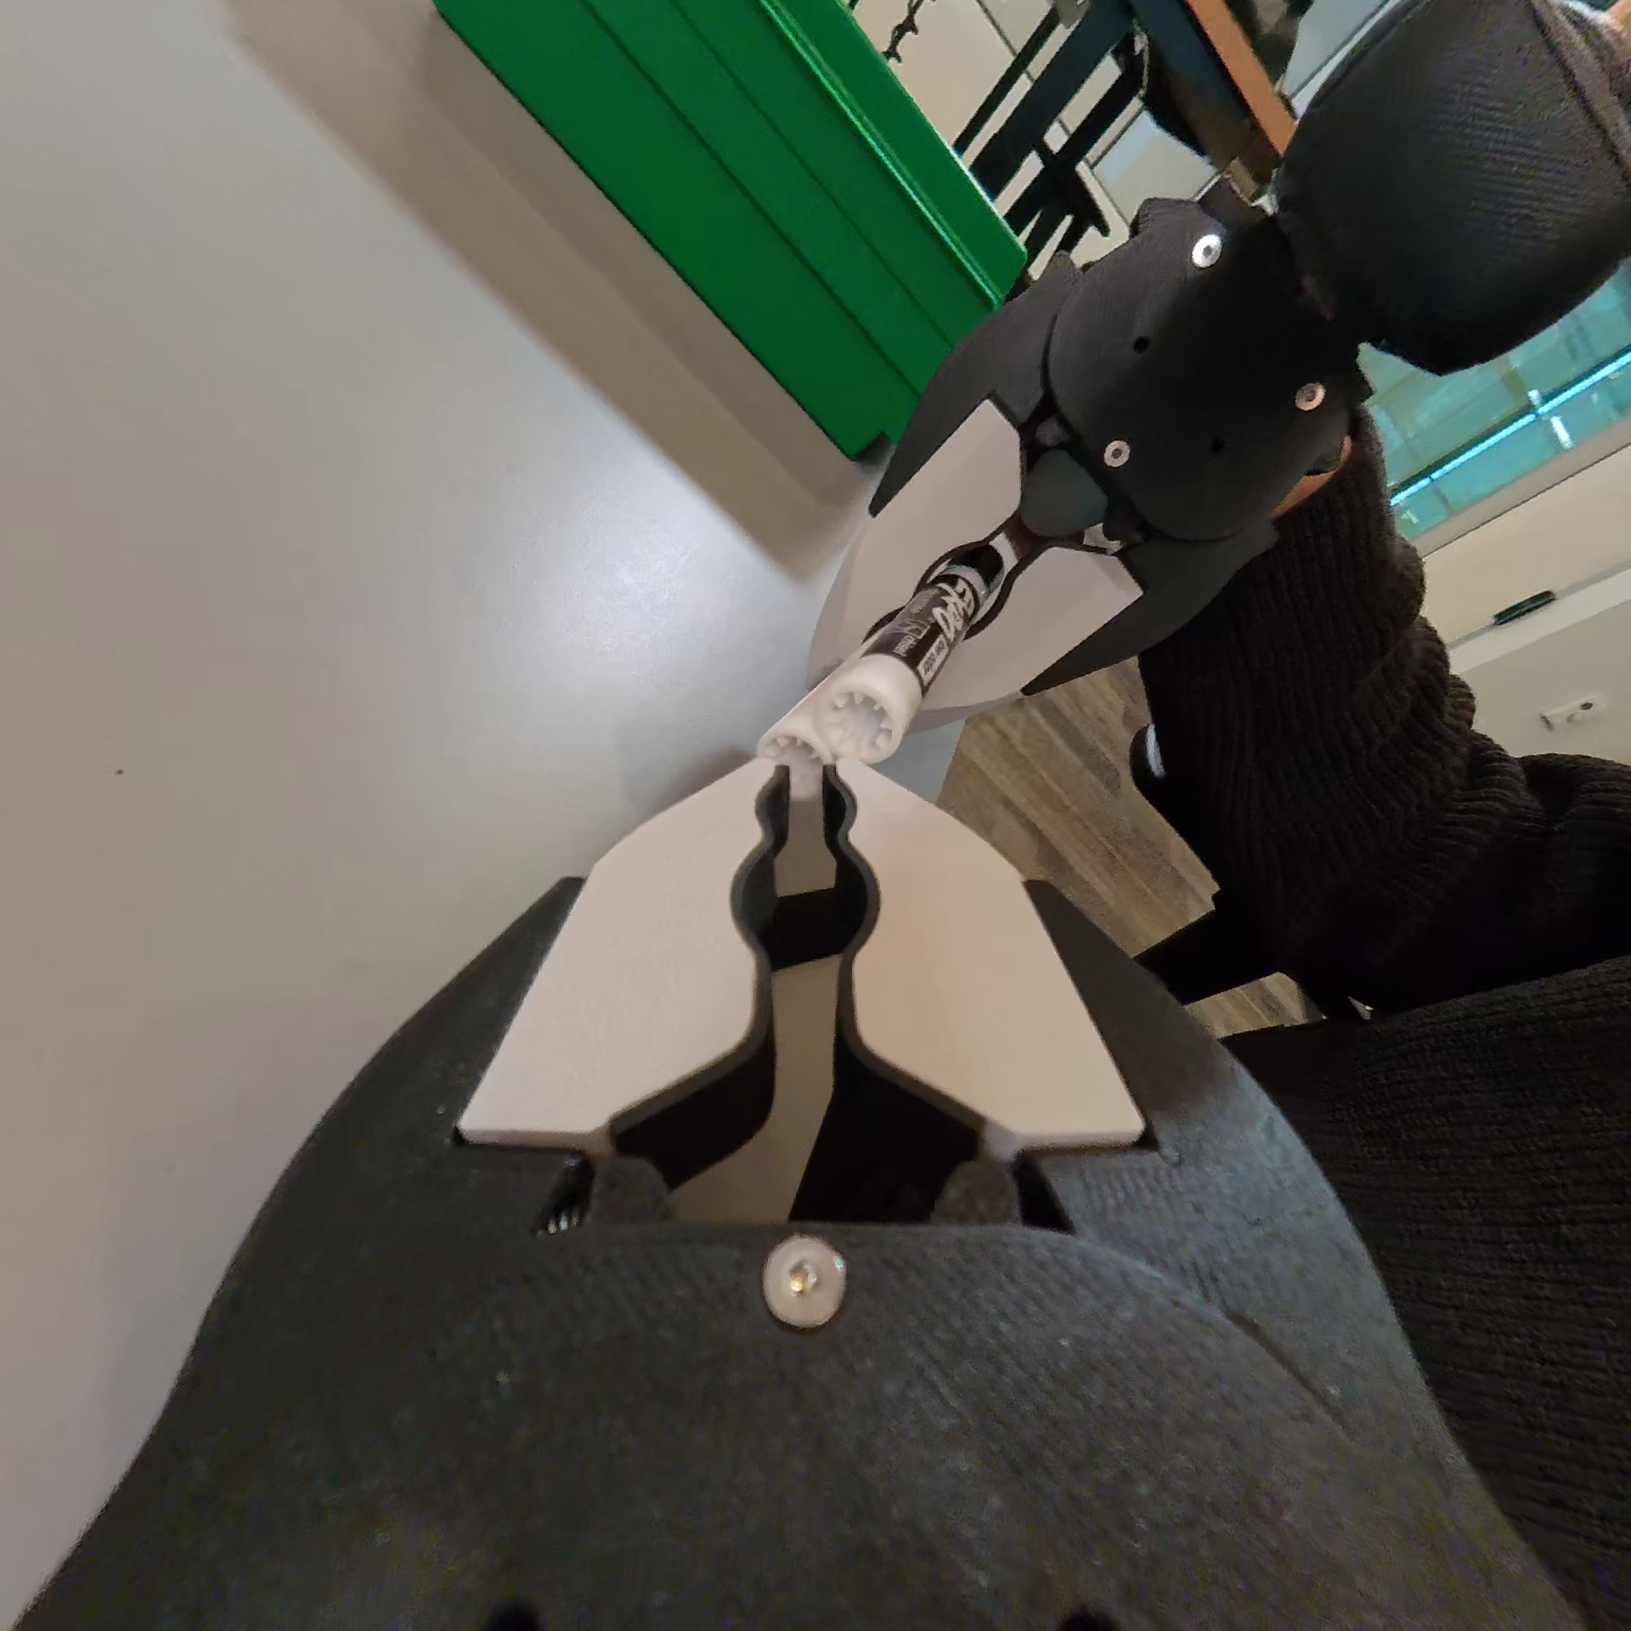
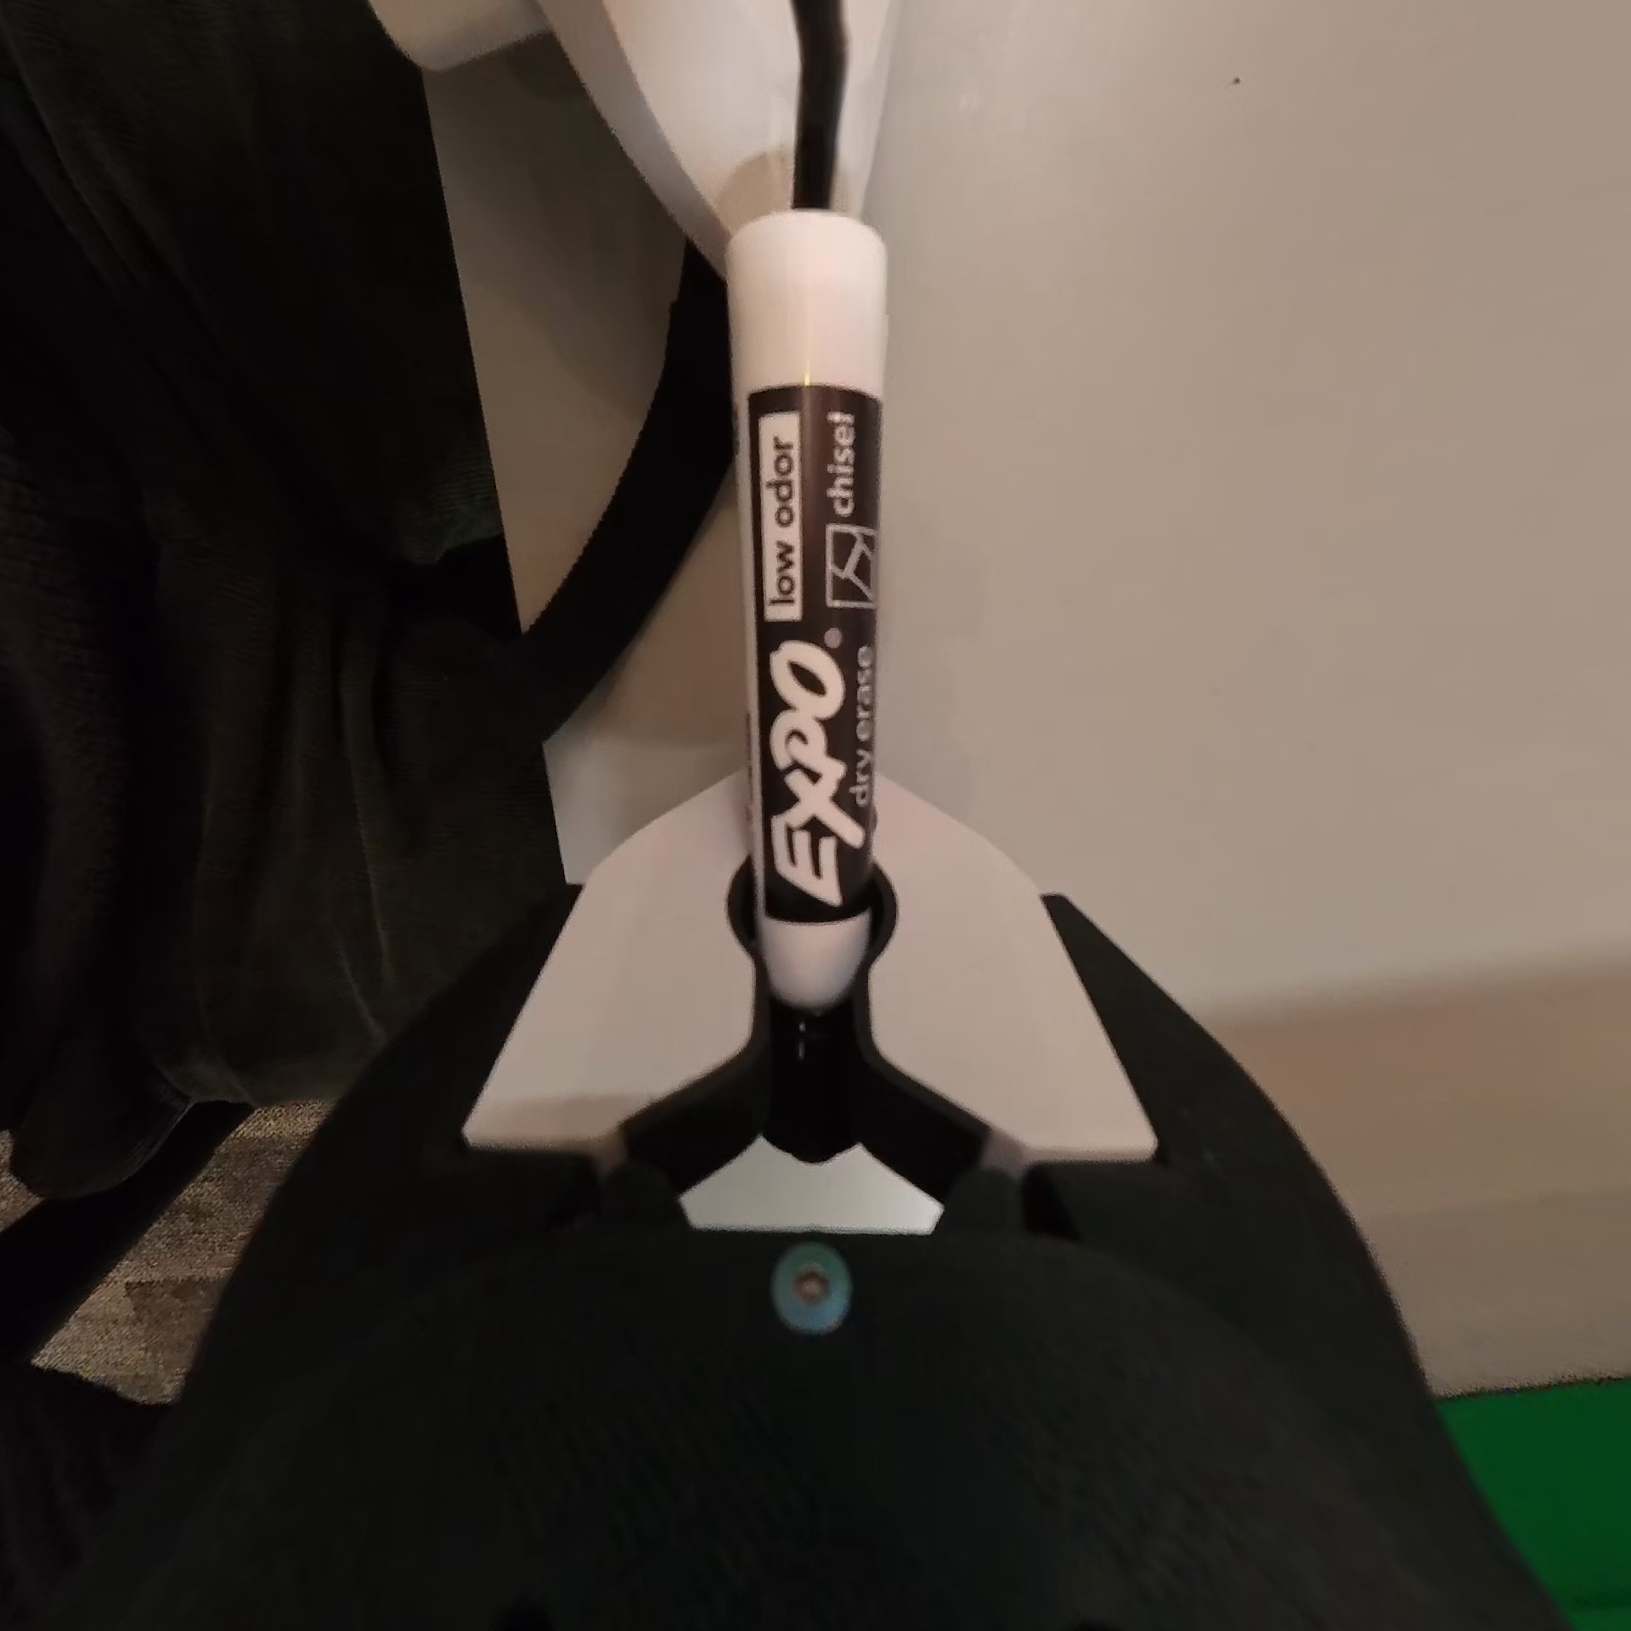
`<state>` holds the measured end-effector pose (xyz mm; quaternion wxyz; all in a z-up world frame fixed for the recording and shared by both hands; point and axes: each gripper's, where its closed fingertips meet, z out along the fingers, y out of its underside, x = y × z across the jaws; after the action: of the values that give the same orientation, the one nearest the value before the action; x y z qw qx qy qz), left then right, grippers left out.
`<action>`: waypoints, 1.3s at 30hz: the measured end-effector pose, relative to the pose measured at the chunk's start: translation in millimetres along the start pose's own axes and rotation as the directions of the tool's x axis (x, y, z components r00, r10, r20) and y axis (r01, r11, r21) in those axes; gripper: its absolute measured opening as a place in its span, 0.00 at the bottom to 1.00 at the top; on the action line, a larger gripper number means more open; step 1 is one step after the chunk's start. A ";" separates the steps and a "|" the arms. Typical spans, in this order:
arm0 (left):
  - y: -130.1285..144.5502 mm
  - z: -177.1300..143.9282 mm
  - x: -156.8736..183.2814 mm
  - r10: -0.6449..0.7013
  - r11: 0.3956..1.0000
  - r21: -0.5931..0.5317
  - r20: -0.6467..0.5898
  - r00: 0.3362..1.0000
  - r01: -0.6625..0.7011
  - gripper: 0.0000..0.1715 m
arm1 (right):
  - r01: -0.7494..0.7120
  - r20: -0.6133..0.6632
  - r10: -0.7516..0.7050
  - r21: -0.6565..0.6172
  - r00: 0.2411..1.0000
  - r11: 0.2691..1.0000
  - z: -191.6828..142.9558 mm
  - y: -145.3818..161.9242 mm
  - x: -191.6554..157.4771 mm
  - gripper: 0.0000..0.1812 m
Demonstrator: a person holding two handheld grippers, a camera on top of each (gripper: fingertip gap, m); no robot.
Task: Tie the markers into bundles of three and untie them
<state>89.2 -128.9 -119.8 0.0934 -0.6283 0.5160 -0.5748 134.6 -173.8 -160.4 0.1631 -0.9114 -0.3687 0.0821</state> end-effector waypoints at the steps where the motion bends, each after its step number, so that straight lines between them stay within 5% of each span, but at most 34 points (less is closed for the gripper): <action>1: 0.1 -0.7 -0.4 0.002 1.000 -0.001 -0.001 1.000 -0.002 0.05 | -0.001 0.000 0.001 0.003 1.000 1.000 0.0 -0.7 -0.1 0.08; 11: -6.6 -3.7 4.5 0.026 0.999 0.025 -0.021 0.999 -0.026 0.13 | -0.009 -0.012 0.009 0.011 1.000 1.000 -3.9 0.3 2.7 0.08; 15: -8.9 -4.8 8.3 0.126 0.992 0.019 -0.001 0.992 -0.126 0.33 | -0.014 -0.007 0.014 0.014 1.000 1.000 -4.7 1.8 2.8 0.08; 19: 1.6 -3.4 4.0 0.349 0.936 -0.077 0.076 0.934 -0.344 0.39 | 0.001 0.018 -0.002 0.042 1.000 0.999 -8.0 -6.0 -4.1 0.08; 23: 8.0 0.8 15.2 0.489 0.870 -0.100 0.059 0.870 -0.483 0.36 | 0.027 0.035 -0.029 0.049 0.999 0.998 -8.6 -13.5 -12.5 0.08; 39: 8.7 -6.8 36.3 0.510 0.857 -0.039 -0.072 0.857 -0.514 0.25 | 0.053 0.074 -0.056 0.042 0.996 0.998 -2.1 -19.1 -23.7 0.08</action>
<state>71.9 -157.1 -101.1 0.2096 -0.4539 0.6831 -0.5324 105.8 -177.9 -150.8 0.1696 -0.8939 -0.3974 0.1194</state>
